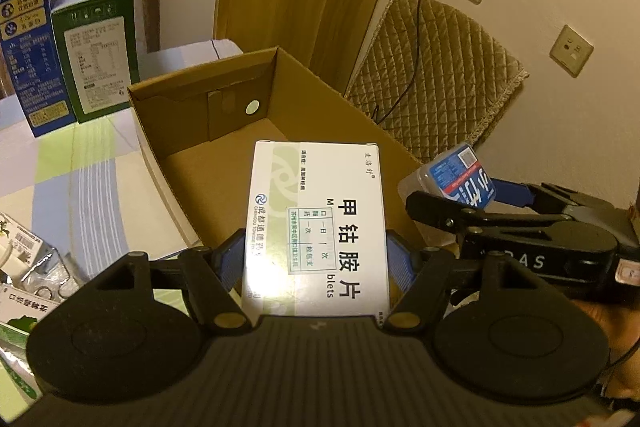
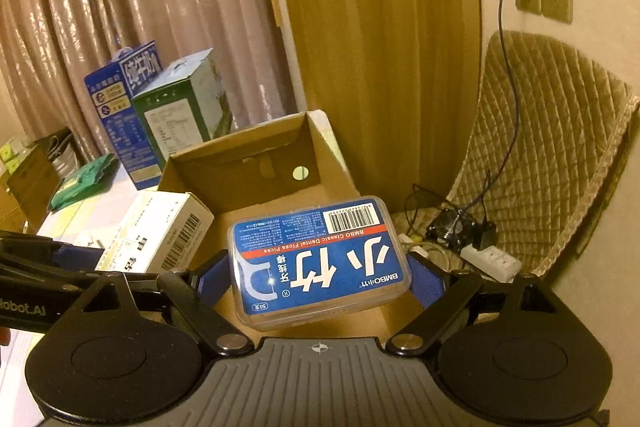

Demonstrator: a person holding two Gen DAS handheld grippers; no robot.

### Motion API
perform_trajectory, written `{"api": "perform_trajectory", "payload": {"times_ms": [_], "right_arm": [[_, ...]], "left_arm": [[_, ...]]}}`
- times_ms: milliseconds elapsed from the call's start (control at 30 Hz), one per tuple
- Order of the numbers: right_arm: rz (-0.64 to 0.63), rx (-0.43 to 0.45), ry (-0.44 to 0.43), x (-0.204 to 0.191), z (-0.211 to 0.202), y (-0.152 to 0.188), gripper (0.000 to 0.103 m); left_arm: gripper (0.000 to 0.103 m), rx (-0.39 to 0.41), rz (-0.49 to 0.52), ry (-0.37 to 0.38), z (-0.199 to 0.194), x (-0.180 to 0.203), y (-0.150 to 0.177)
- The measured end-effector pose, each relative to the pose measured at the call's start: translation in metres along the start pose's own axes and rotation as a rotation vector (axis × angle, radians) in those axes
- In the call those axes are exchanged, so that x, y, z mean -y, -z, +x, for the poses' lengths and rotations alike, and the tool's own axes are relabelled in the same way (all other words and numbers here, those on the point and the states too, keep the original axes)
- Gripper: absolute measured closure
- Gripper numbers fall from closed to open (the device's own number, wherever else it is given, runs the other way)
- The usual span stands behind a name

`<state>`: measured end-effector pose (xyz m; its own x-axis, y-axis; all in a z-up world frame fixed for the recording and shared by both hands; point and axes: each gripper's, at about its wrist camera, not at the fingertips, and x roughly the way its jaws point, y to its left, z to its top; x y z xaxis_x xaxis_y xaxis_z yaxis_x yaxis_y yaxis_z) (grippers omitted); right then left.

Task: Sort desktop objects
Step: 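Carry the medicine box and floss case over the cardboard box with both tools, then open both tools to drop the medicine box and floss case into the cardboard box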

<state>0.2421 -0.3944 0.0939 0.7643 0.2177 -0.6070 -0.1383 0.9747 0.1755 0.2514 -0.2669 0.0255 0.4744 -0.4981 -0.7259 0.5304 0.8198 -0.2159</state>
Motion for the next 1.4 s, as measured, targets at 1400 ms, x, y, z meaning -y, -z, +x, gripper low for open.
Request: {"api": "perform_trajectory", "payload": {"times_ms": [1400], "right_arm": [[0.058,-0.014,-0.07,-0.045,-0.052,0.047,0.004]], "left_arm": [[0.025,0.077,-0.167,-0.134,-0.099,-0.078,0.109]]}}
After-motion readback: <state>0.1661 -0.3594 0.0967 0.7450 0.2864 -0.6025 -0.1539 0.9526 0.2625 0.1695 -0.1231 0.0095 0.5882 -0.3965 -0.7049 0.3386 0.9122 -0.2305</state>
